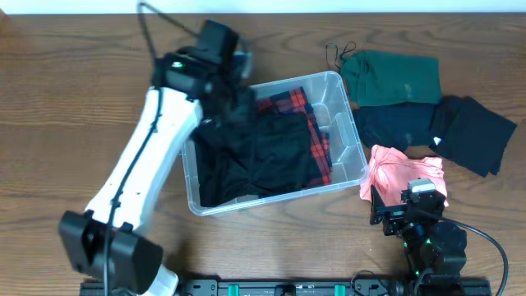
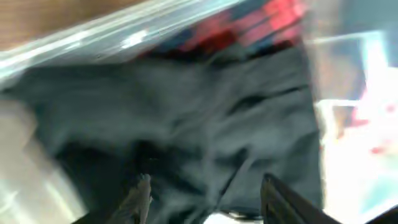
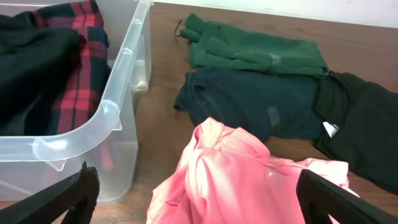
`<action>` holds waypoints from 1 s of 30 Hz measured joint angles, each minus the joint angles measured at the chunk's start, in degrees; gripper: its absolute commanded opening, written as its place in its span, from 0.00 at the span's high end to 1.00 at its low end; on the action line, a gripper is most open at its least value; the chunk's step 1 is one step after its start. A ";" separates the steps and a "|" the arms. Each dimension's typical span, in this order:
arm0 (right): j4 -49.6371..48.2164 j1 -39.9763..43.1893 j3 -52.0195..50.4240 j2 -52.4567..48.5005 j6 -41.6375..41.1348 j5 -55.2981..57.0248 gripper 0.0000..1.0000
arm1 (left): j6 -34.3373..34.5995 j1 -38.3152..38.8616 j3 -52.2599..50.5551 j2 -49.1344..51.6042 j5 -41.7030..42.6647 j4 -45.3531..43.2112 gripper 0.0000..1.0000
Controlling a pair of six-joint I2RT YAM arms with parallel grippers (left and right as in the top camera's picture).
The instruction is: Pack container
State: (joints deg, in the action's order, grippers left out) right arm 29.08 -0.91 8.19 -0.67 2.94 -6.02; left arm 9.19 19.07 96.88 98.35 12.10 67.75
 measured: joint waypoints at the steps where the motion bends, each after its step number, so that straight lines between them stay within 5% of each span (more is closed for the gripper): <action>1: 0.00 0.00 0.00 0.00 0.00 0.00 0.01 | 1.36 -0.87 -0.09 0.04 -1.60 1.70 0.42; 10: 0.00 0.00 0.00 0.00 0.00 0.00 0.01 | 6.93 -11.39 -4.83 1.31 -11.52 3.67 0.36; 16: 0.00 0.00 0.00 0.00 0.00 0.00 0.01 | 5.70 -19.78 -8.74 1.31 -6.58 -2.21 0.36; 21: 0.00 0.00 0.00 -0.02 0.00 0.00 0.01 | 4.33 -19.30 -14.78 1.31 -0.79 -5.66 0.37; 30: 0.00 0.00 0.00 0.00 0.00 0.00 0.01 | 1.49 -18.10 -20.70 1.36 1.31 -12.22 0.64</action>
State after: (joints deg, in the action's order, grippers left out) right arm 29.08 -0.91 8.19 -0.67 2.94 -6.02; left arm 10.68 0.97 76.18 99.70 13.41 55.53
